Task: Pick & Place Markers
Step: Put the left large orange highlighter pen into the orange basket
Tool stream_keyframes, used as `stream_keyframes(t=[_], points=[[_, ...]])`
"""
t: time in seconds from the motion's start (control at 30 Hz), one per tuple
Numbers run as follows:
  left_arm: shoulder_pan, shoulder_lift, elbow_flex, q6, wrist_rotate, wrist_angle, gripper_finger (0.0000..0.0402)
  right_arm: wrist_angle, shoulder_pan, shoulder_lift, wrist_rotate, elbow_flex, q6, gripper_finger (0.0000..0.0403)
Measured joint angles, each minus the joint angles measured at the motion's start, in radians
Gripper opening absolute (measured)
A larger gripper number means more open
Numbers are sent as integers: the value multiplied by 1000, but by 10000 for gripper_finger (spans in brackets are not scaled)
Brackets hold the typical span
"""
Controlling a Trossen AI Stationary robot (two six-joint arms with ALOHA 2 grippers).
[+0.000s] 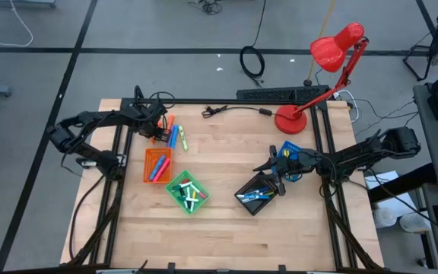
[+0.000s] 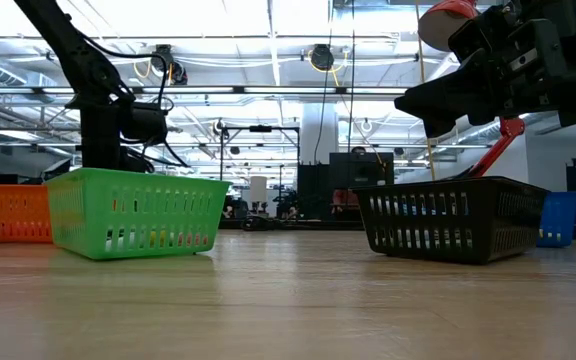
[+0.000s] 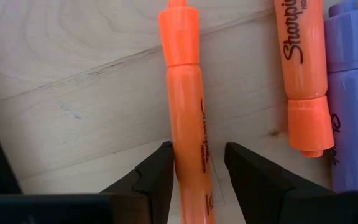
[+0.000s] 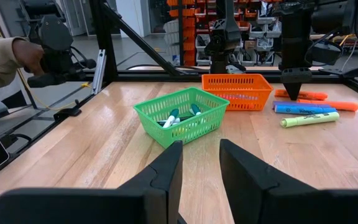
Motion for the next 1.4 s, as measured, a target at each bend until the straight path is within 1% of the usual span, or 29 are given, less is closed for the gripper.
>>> stream_keyframes(t=[0.1,0.17,0.2,0.3,0.33,0.57,0.7,0.83,0.97,1.1,1.23,1.4], points=[[0,0,0,16,0,-2,152,0,0,0,0,0,0,93],[0,0,0,38,3,-6,138,0,0,0,0,0,0,93],[-1,0,0,45,5,-6,125,0,0,0,0,0,0,93],[-3,0,1,49,10,-6,69,0,0,0,0,0,0,93],[-3,0,1,49,11,-8,61,0,0,0,0,0,0,93],[-10,-23,-2,60,3,-23,61,0,0,0,0,0,0,93],[-53,-137,-10,83,-48,-48,61,0,0,0,0,0,0,93],[-112,-305,-5,59,-49,-91,61,0,0,0,0,0,0,93],[-197,-468,-5,-60,-62,-171,61,0,0,0,0,0,0,93],[-339,-581,-3,-207,-64,-255,61,0,0,0,0,0,0,93],[-536,-617,-3,-382,-119,-287,61,0,0,0,0,0,0,93],[-779,-615,-3,-620,-144,-312,61,0,0,0,0,0,0,93]])
